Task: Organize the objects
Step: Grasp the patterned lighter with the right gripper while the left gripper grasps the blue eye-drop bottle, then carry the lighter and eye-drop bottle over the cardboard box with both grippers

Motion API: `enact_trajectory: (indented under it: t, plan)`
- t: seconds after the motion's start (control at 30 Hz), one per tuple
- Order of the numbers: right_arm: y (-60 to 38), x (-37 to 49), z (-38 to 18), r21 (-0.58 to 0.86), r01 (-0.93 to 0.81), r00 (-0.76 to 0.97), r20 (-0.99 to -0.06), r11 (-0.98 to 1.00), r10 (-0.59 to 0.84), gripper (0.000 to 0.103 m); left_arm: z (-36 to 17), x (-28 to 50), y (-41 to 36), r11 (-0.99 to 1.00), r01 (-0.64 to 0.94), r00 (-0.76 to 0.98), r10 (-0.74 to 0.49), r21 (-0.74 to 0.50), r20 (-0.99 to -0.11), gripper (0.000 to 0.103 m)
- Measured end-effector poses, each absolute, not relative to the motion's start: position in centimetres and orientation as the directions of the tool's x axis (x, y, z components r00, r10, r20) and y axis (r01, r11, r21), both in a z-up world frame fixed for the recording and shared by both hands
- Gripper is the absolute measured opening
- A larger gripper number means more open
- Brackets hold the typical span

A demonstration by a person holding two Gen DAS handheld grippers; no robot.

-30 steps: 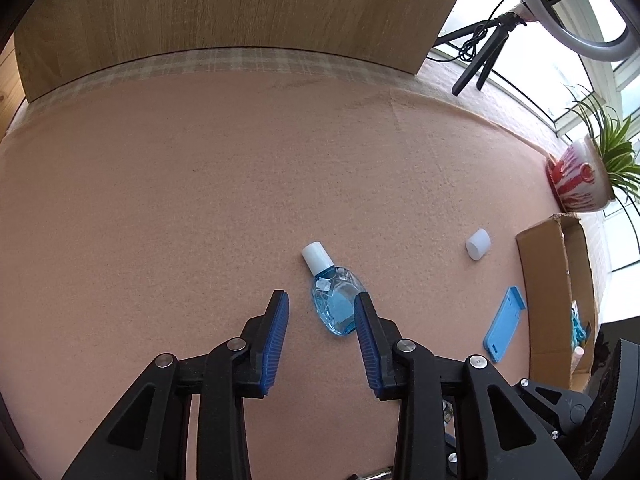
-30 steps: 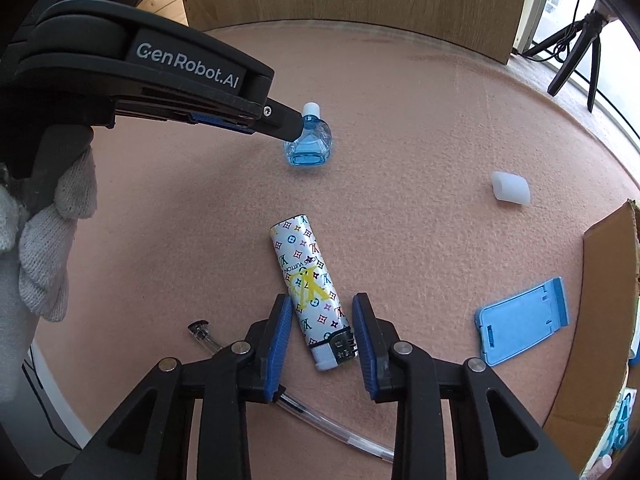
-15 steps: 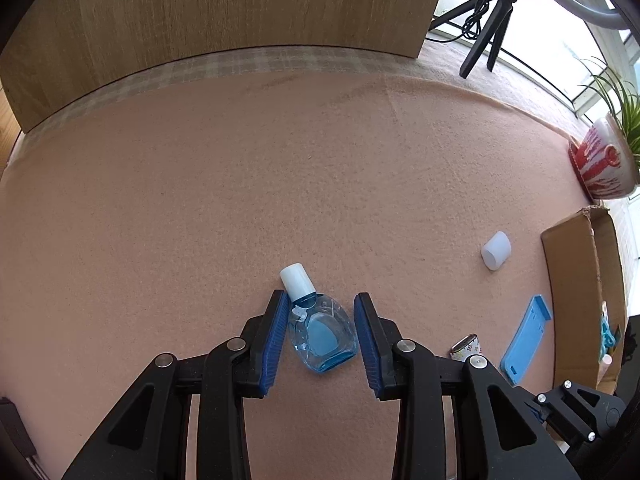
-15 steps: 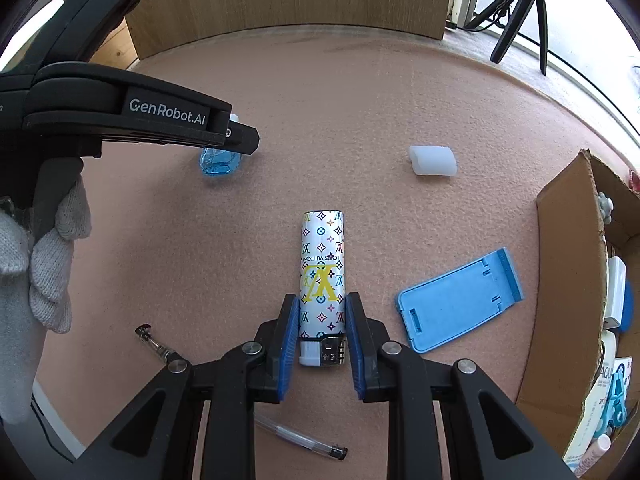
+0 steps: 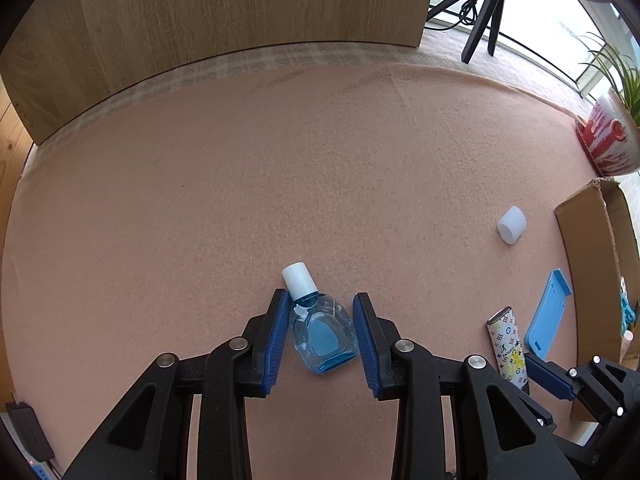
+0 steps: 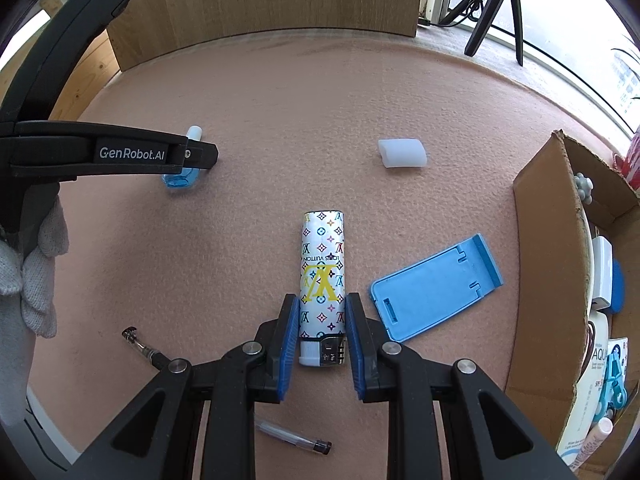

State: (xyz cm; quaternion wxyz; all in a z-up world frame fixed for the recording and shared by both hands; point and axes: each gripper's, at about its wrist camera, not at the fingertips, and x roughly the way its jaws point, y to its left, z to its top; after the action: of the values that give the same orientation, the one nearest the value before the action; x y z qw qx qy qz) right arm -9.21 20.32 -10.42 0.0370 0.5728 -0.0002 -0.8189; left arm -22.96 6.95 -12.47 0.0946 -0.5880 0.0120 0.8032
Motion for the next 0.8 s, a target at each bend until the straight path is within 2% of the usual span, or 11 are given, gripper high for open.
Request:
enact_trajectory:
  t: [0.23,0.43,0.47,0.57,0.8]
  plan:
    - [21.1,-9.5,-10.8,0.060,0.058,-0.344,-0.936,-0.997,-0.076,0.021,-12.7,-20.1,4.9,-0.980,-0.148,-0.302,0.170,-0.130,-0.938,0.035]
    - [21.2,-8.8,-10.7,0.069,0.054,-0.351,-0.933,-0.996,-0.084,0.021,-12.4,-18.2,3.4,-0.990,-0.106,-0.334,0.120,-0.089,-0.935,0.036]
    - [21.1,-8.7,-10.7,0.069,0.054,-0.352,-0.932,-0.996,-0.084,0.021,-12.1,-18.1,3.2,-0.993,-0.092,-0.350,0.101,-0.073,-0.931,0.037]
    - [21.0,-8.7,-10.8,0.067,0.054,-0.352,-0.932,-0.996,-0.082,0.021,-12.0,-17.8,2.7,-0.996,-0.047,-0.349,0.088,-0.076,-0.933,0.052]
    - [20.8,-8.8,-10.9,0.055,0.058,-0.355,-0.932,-0.997,-0.072,0.021,-13.0,-17.5,3.0,-0.998,-0.032,-0.358,0.056,-0.048,-0.932,0.052]
